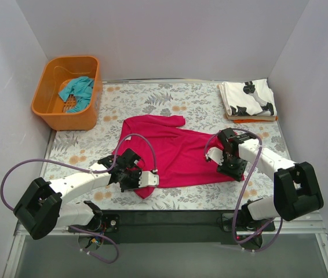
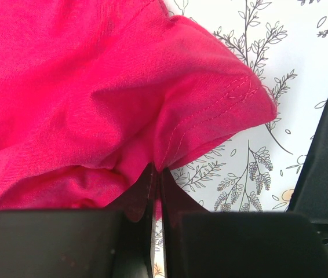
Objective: Fold and stack the t-shirts
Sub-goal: Flatten the tshirt out
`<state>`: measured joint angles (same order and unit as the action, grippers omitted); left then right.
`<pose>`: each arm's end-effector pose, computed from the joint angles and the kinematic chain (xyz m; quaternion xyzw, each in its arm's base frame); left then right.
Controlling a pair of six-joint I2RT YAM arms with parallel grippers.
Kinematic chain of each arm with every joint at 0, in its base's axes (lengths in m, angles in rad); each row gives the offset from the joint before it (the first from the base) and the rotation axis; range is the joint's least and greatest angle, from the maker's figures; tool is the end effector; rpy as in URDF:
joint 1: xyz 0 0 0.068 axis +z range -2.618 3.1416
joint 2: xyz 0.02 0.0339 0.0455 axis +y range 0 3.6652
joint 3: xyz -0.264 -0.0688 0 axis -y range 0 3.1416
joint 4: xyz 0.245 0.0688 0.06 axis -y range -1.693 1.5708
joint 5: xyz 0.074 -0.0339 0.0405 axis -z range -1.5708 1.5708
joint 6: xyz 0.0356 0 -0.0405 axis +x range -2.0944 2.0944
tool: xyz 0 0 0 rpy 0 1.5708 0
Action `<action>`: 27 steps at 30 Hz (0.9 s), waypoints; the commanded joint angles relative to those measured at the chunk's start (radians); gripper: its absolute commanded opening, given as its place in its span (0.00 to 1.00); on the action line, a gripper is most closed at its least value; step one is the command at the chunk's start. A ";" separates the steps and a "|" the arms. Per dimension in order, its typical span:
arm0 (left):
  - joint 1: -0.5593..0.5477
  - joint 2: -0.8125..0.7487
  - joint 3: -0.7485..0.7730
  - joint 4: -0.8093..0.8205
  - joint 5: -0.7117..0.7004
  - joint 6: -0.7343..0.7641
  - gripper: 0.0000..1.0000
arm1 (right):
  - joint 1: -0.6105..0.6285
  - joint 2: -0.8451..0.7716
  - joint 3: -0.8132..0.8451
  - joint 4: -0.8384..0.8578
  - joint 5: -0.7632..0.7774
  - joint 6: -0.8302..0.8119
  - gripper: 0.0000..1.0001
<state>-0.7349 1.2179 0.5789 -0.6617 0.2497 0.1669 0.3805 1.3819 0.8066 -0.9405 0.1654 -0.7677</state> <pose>0.1352 -0.1340 0.1587 0.4435 0.8776 -0.1559 0.0937 0.2015 0.0743 0.1809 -0.5391 0.8377 -0.0863 0.0110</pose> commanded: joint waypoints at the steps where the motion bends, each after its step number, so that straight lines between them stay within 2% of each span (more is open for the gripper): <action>1: -0.001 0.020 -0.024 -0.064 0.019 -0.013 0.00 | -0.005 0.015 -0.033 -0.015 -0.036 -0.048 0.44; 9: 0.000 0.014 -0.024 -0.059 0.013 -0.050 0.00 | -0.005 0.106 -0.107 0.129 0.008 -0.059 0.44; 13: 0.002 -0.004 -0.036 -0.065 0.010 -0.069 0.00 | -0.006 0.129 -0.159 0.199 0.060 -0.073 0.33; 19: 0.002 -0.018 -0.048 -0.078 0.013 -0.079 0.00 | -0.005 0.123 -0.133 0.217 0.060 -0.064 0.15; 20: 0.002 -0.021 -0.047 -0.073 0.013 -0.086 0.00 | -0.005 0.117 -0.130 0.215 0.062 -0.064 0.04; 21: 0.002 -0.026 -0.037 -0.072 0.014 -0.089 0.00 | -0.005 0.100 -0.126 0.206 0.060 -0.065 0.01; 25: 0.034 -0.031 0.030 -0.084 0.051 -0.133 0.00 | -0.006 0.030 -0.055 0.141 0.025 -0.064 0.01; 27: 0.089 -0.026 0.073 -0.082 0.066 -0.159 0.00 | -0.005 -0.021 0.005 0.118 0.016 -0.062 0.01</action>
<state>-0.6975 1.1984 0.5858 -0.7116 0.2726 0.0582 0.3767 1.4342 0.7216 -0.8154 0.2466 -0.8188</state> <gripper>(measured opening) 0.027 0.021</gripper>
